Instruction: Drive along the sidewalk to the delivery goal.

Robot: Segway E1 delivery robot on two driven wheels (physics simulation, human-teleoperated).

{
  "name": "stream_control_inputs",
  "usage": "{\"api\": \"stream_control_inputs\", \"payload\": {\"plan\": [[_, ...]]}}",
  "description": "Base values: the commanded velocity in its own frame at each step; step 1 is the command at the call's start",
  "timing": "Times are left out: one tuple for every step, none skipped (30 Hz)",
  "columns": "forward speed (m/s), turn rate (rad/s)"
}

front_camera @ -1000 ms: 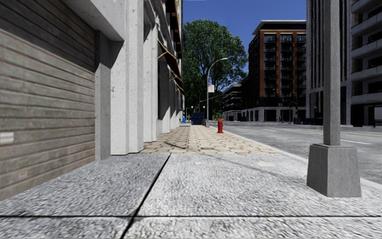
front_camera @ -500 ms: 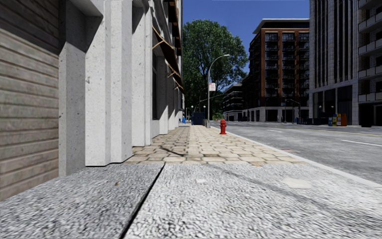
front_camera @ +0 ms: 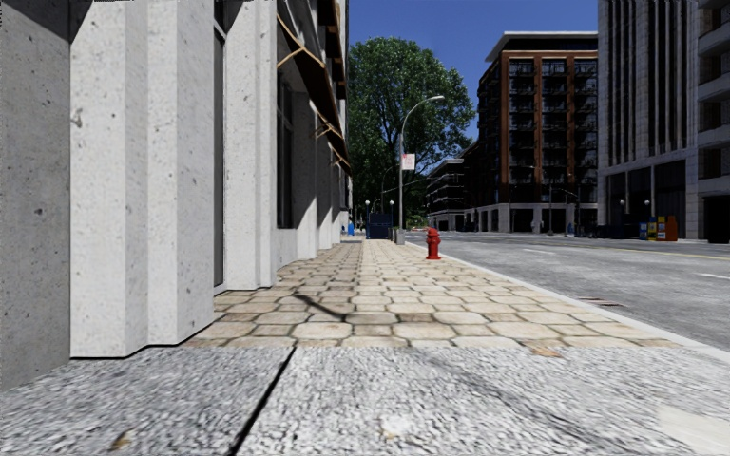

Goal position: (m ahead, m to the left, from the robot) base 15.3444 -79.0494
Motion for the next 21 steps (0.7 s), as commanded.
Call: {"api": "stream_control_inputs", "payload": {"plan": [[2.00, 0.00], [2.00, 0.00], [2.00, 0.00], [2.00, 0.00], [2.00, 0.00], [2.00, 0.00], [2.00, 0.00], [2.00, 0.00], [2.00, 0.00], [2.00, 0.00], [2.00, 0.00], [2.00, 0.00], [2.00, 0.00], [2.00, 0.00], [2.00, 0.00], [2.00, 0.00], [2.00, 0.00], [2.00, 0.00], [2.00, 0.00], [2.00, 0.00], [2.00, 0.00]]}}
